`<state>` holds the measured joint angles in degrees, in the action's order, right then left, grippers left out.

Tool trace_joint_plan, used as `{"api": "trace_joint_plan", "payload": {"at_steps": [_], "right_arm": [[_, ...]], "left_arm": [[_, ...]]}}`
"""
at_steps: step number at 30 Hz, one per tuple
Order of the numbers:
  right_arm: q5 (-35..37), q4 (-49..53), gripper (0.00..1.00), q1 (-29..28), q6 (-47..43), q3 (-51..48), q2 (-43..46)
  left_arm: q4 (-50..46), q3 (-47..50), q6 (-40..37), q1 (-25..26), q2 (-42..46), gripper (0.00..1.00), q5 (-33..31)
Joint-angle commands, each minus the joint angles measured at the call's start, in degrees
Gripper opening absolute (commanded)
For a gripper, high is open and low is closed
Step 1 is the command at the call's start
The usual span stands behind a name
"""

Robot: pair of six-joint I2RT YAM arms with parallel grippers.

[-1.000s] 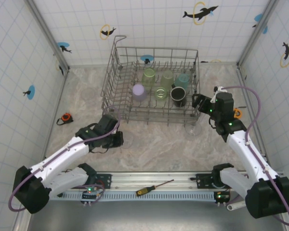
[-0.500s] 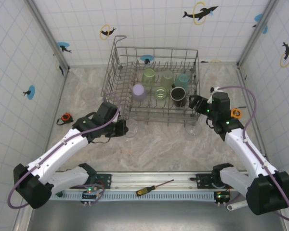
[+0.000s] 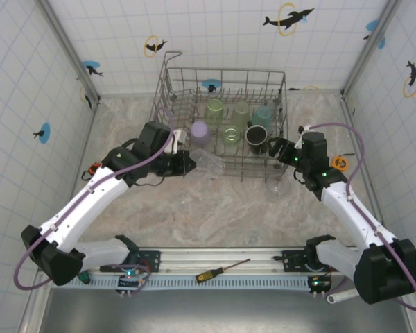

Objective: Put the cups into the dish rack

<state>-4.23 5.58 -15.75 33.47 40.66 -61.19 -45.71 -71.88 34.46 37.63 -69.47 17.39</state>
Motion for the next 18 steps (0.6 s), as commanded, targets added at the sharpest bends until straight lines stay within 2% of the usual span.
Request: {"api": "trace_joint_plan", "payload": {"at_steps": [1,15,18], "right_arm": [[-0.6,-1.5,1.0,-0.44,0.28,3.4,-0.68],[-5.63,-3.14,1.0,-0.41,1.19,7.7,-3.27],[-7.94,-4.91,1.0,-0.25,1.76,8.83,-4.38]], "left_arm": [[-2.36,-5.28,-1.9,0.34,-2.2,0.0,0.21],[-4.01,-22.06,-5.97,-0.09,-13.31,0.0,0.21],[-2.28,-23.0,-6.42,-1.92,-15.18,0.0,0.54]]}}
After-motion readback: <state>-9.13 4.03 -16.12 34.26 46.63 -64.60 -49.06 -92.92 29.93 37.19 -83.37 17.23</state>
